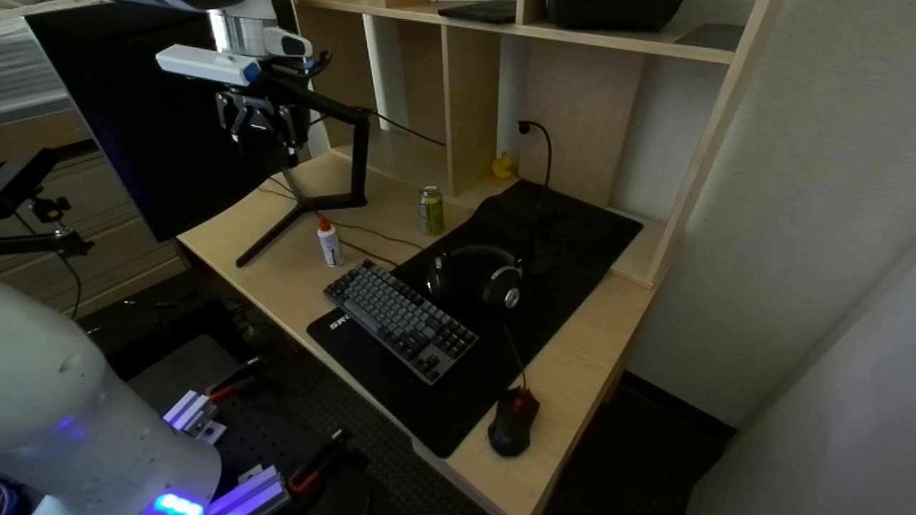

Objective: Move the white bottle to the right

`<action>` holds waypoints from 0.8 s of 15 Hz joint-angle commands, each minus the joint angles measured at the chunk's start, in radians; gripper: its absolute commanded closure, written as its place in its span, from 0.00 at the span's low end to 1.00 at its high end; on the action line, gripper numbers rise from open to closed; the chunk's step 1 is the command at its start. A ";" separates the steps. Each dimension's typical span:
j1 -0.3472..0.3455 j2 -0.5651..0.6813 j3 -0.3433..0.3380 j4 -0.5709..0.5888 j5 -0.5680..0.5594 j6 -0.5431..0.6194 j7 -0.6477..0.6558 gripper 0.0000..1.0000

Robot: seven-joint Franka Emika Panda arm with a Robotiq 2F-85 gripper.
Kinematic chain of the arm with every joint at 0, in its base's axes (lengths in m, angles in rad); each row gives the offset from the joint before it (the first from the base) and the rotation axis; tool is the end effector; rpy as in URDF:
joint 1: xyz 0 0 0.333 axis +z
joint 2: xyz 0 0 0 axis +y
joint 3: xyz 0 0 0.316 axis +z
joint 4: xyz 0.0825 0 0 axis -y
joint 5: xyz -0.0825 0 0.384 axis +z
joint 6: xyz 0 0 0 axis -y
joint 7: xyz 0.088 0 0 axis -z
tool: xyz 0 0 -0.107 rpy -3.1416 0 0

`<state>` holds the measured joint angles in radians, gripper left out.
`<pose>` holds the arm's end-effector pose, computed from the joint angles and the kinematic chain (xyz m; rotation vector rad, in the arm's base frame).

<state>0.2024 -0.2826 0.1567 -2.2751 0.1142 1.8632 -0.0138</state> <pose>0.4167 0.1687 0.4586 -3.0531 -0.4985 0.2174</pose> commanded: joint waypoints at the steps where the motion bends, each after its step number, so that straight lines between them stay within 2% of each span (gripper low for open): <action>1: -0.001 0.067 0.019 -0.011 0.009 0.058 0.018 0.00; 5: 0.017 0.253 0.076 -0.039 -0.027 0.377 0.105 0.00; 7: 0.022 0.349 0.087 -0.036 -0.061 0.486 0.185 0.00; 8: 0.022 0.264 0.077 -0.045 -0.033 0.407 0.129 0.00; 10: 0.026 0.316 0.078 -0.041 -0.039 0.434 0.142 0.00; 12: 0.025 0.298 0.077 -0.039 -0.039 0.430 0.142 0.00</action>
<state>0.2253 0.0145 0.2356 -2.3154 0.0751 2.2954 0.1286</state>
